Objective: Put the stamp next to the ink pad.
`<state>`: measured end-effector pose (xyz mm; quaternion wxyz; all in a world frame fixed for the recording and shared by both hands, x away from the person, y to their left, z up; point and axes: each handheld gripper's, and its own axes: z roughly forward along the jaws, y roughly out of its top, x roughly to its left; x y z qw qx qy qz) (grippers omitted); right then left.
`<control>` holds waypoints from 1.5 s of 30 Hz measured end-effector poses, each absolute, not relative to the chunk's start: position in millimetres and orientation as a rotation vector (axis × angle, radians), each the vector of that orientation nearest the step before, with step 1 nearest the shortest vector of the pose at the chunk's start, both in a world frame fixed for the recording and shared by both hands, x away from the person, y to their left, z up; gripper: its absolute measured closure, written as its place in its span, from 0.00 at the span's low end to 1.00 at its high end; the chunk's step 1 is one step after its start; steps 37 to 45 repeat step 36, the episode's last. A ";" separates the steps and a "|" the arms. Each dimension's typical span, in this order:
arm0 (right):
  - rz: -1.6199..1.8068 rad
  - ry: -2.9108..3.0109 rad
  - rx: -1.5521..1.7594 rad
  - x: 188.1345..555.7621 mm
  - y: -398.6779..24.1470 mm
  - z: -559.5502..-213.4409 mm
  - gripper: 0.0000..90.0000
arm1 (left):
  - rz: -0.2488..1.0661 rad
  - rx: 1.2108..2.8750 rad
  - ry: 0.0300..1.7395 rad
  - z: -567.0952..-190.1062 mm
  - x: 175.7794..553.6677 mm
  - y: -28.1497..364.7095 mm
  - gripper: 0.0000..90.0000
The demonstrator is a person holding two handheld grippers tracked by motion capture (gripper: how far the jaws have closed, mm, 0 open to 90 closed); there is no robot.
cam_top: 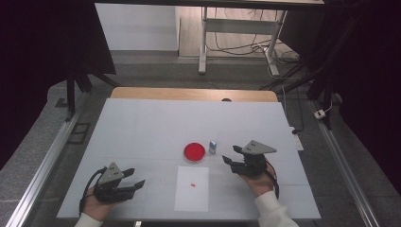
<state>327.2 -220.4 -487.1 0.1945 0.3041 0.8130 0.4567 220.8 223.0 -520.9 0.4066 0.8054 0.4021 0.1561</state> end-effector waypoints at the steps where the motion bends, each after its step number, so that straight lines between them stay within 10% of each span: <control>1: 1.286 2.274 0.858 324.3 -226.2 -488.5 0.44 | 0.395 2.032 1.014 -521.0 221.3 223.0 0.43; 17: 1.250 2.240 0.919 277.8 -299.5 -502.2 0.45 | 0.403 2.026 1.006 -521.3 223.6 221.1 0.43; 45: 1.238 2.259 0.898 275.8 -304.8 -504.3 0.46 | 0.414 2.021 1.009 -520.7 223.1 220.4 0.42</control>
